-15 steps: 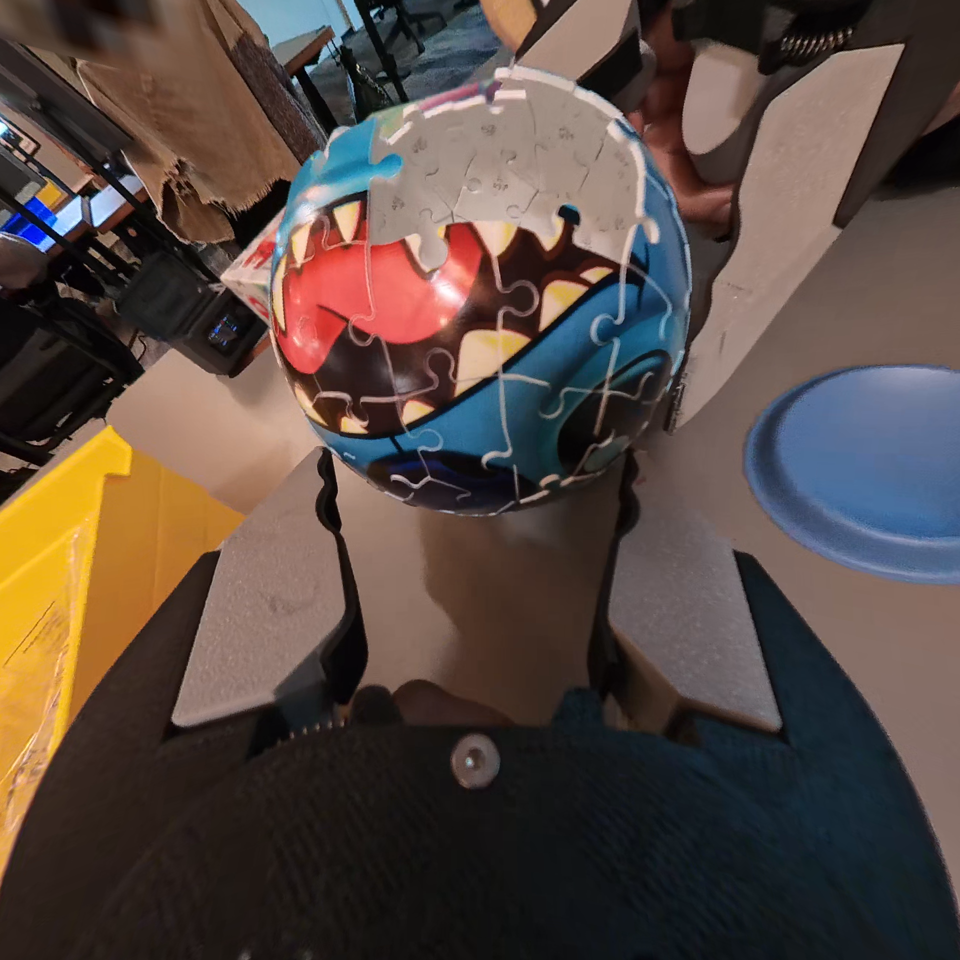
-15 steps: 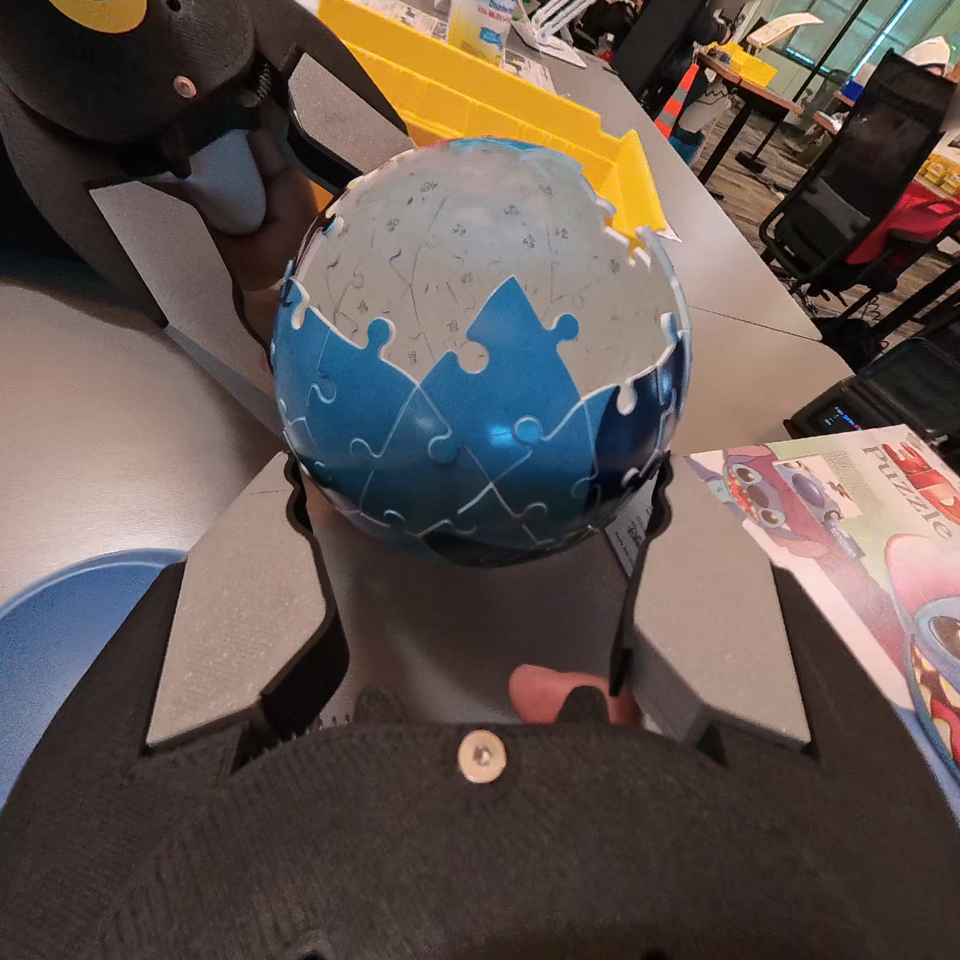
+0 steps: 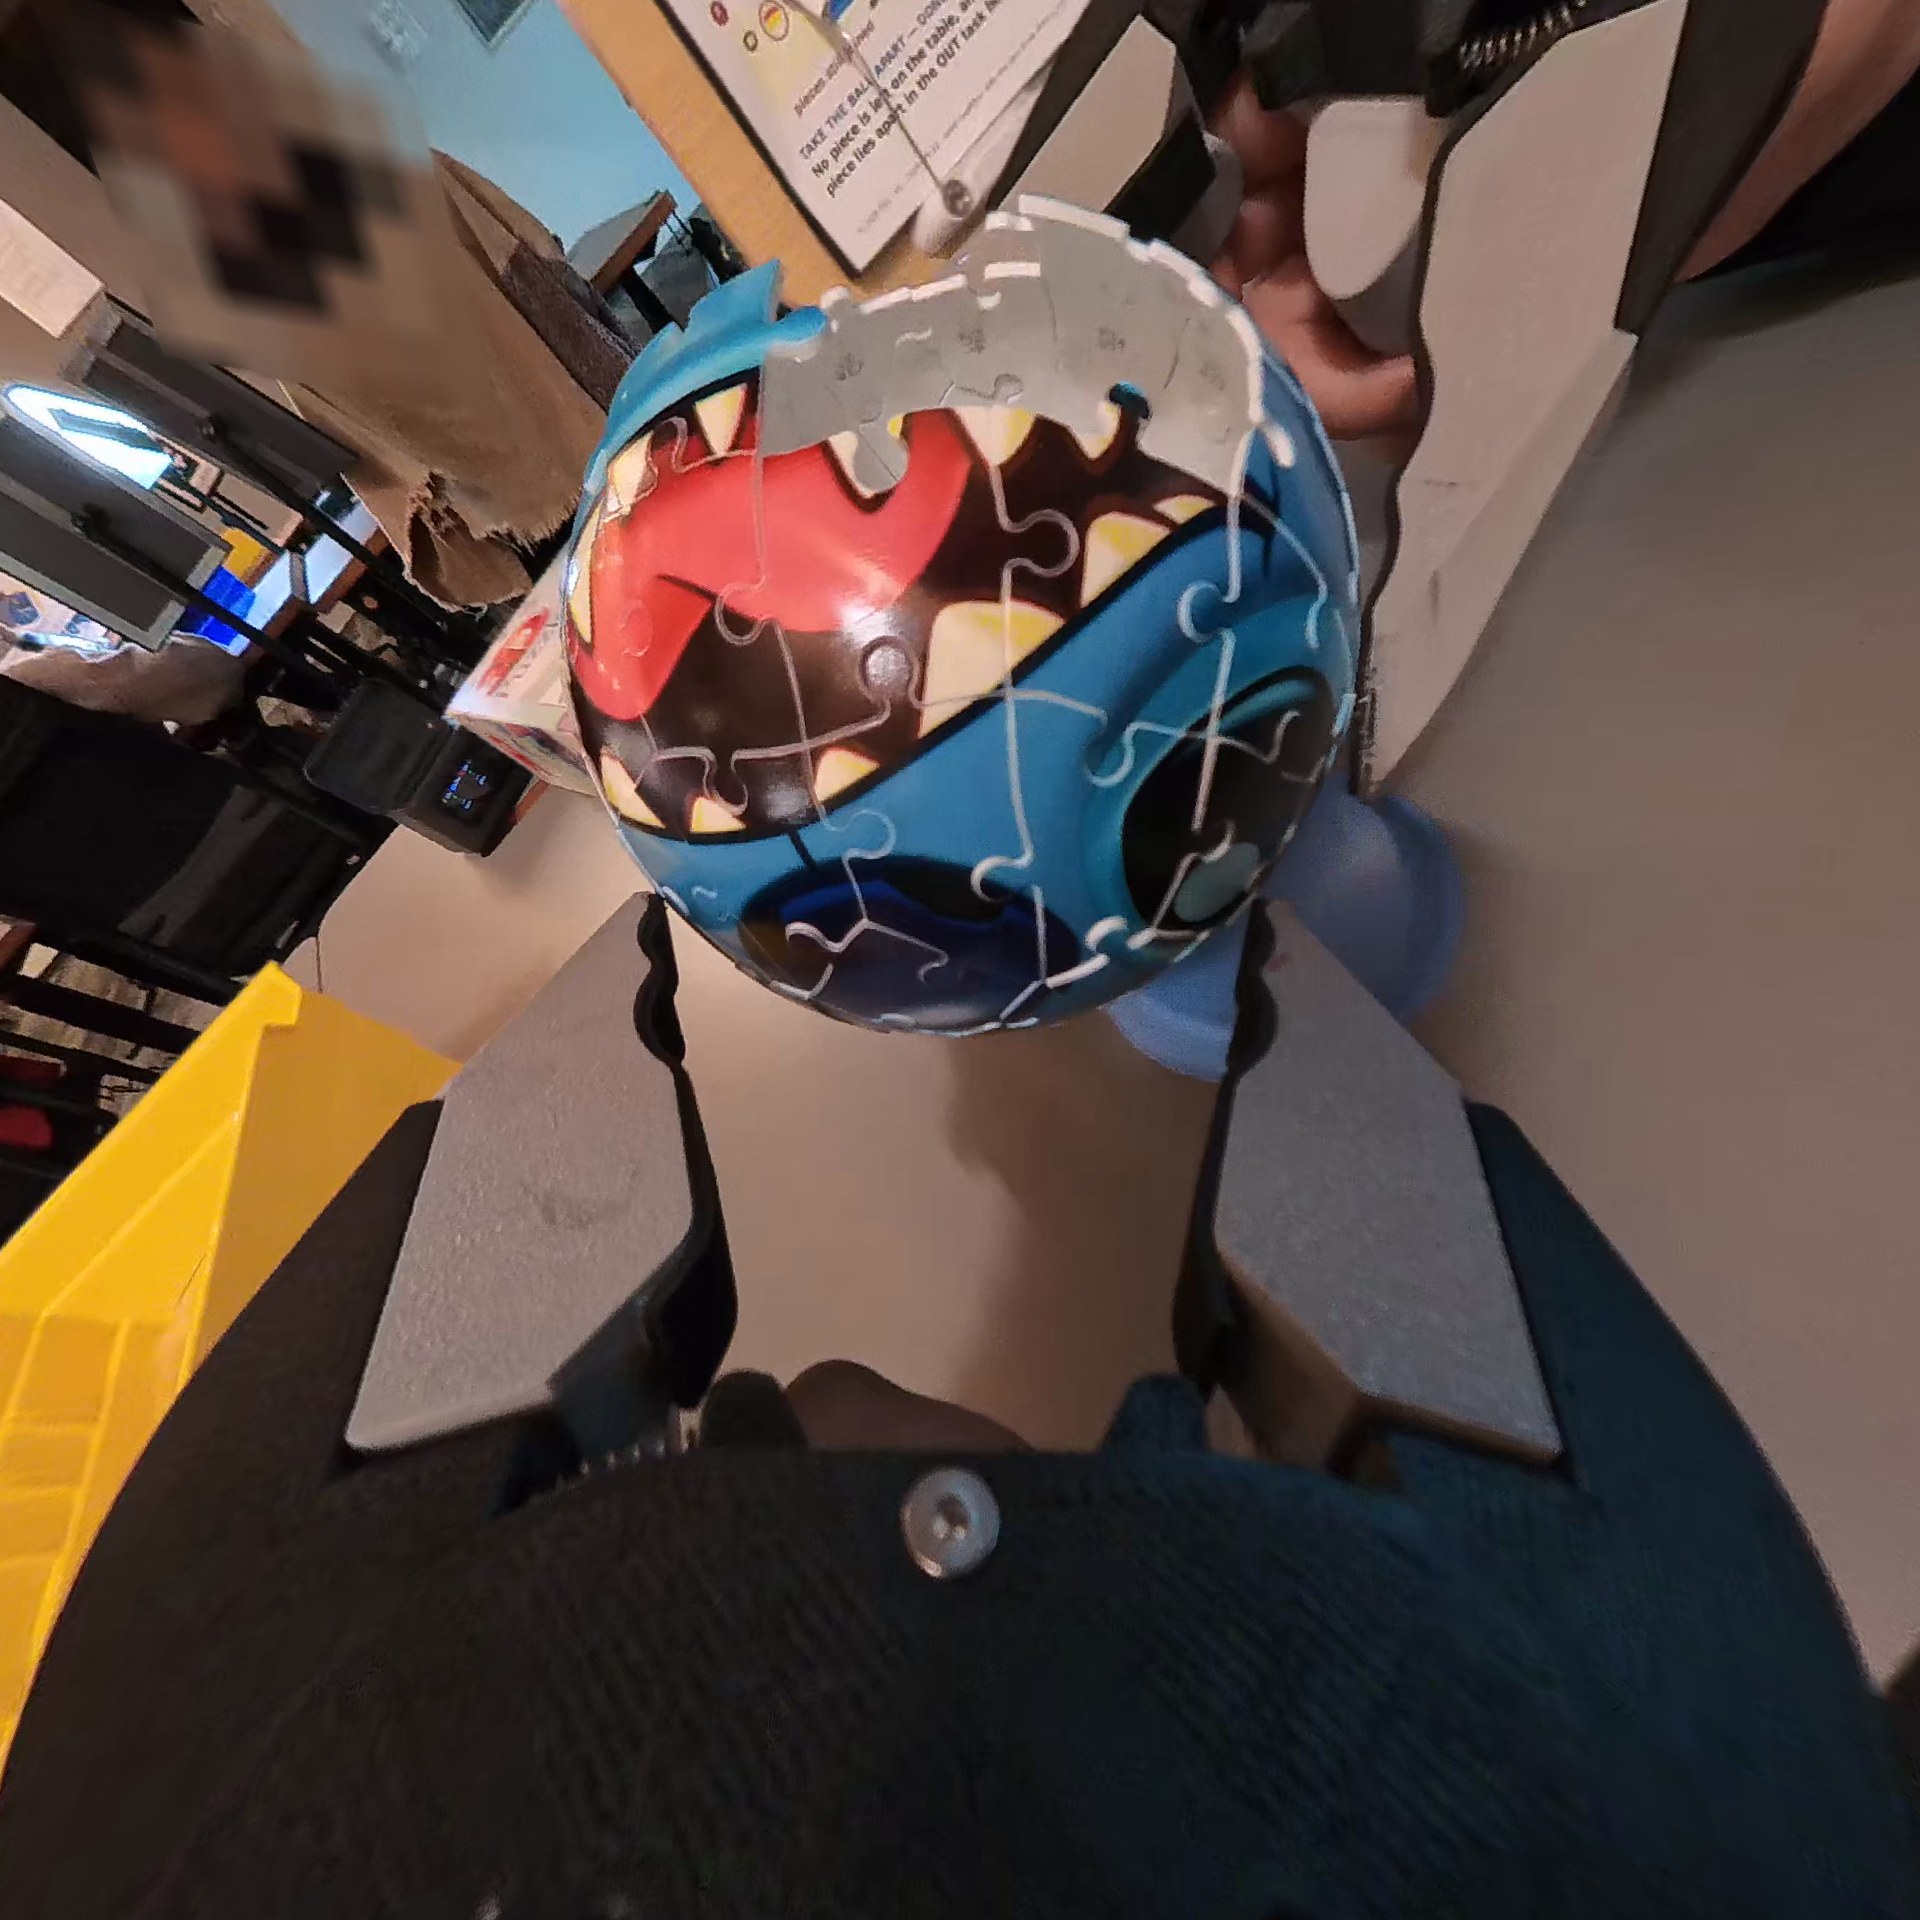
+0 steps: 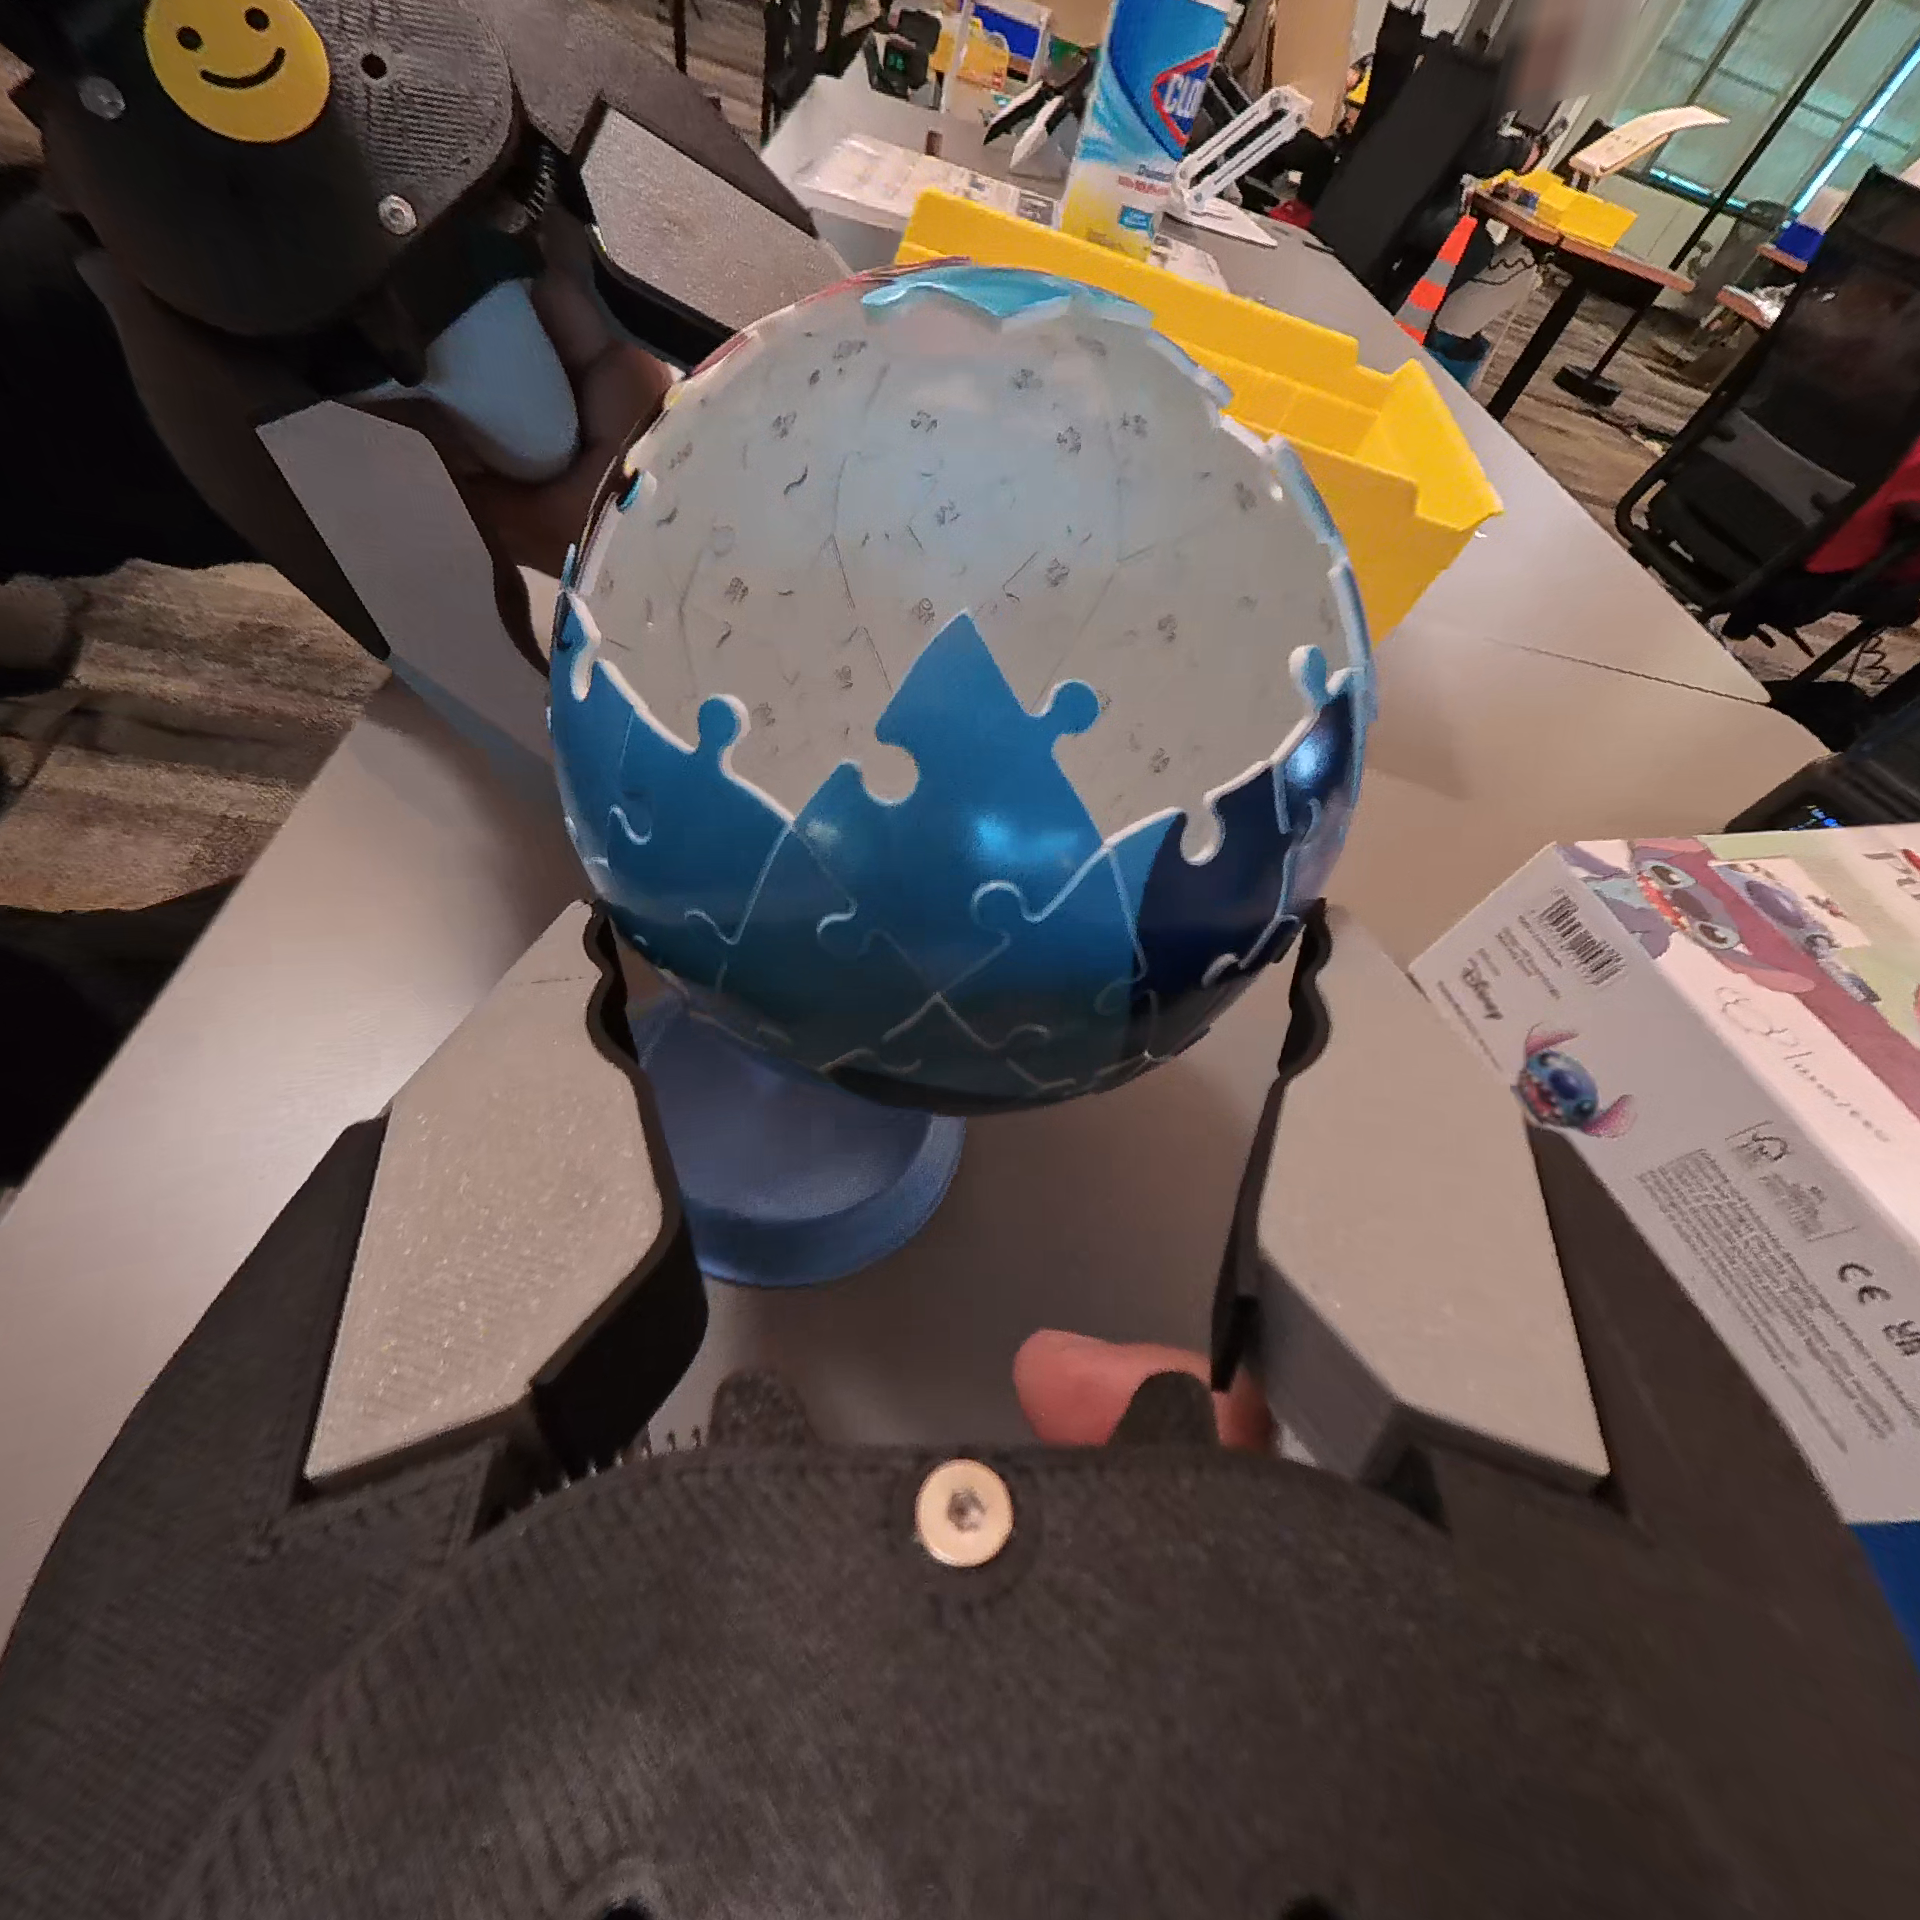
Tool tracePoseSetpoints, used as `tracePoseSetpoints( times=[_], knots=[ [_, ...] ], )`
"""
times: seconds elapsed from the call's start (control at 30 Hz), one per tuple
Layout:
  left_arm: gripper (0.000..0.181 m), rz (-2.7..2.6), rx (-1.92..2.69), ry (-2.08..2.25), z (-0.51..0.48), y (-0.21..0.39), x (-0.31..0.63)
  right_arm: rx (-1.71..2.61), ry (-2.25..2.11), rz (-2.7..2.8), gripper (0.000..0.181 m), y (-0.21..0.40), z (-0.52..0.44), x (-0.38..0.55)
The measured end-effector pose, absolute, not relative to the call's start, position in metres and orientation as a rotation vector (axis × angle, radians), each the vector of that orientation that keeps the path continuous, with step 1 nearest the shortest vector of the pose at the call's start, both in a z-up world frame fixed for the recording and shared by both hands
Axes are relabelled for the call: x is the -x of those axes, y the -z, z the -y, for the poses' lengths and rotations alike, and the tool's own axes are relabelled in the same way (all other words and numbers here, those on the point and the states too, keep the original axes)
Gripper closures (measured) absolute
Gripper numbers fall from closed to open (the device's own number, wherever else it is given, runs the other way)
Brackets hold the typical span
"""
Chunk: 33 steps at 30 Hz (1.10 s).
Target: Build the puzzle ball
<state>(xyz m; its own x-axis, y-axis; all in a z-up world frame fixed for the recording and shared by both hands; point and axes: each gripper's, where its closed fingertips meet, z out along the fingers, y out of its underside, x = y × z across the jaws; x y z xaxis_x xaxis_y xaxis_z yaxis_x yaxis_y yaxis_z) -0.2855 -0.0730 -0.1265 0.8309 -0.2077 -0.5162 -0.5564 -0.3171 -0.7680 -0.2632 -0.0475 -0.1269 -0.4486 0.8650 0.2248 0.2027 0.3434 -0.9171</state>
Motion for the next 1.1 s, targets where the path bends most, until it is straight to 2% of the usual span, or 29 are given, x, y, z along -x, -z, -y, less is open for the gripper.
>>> tracePoseSetpoints(
  times=[0.33, 0.7, 0.87, 1.1],
  knots=[
    [0.074, -0.609, 1.880, -0.479, 0.083, 0.139, 0.267, 0.953, -1.141, 1.953, 0.055, 0.154, 0.055, 0.249],
    [0.074, -0.630, 1.835, -0.341, 0.081, 0.140, 0.256, 0.988, -1.172, 2.068, 0.052, 0.171, 0.053, 0.245],
    [0.081, -0.584, 1.816, -0.216, 0.087, 0.132, 0.262, 1.020, -1.208, 2.071, 0.056, 0.171, 0.049, 0.246],
    [0.078, -0.547, 1.838, -0.086, 0.091, 0.140, 0.280, 1.034, -1.194, 2.065, 0.060, 0.172, 0.042, 0.245]
  ],
)
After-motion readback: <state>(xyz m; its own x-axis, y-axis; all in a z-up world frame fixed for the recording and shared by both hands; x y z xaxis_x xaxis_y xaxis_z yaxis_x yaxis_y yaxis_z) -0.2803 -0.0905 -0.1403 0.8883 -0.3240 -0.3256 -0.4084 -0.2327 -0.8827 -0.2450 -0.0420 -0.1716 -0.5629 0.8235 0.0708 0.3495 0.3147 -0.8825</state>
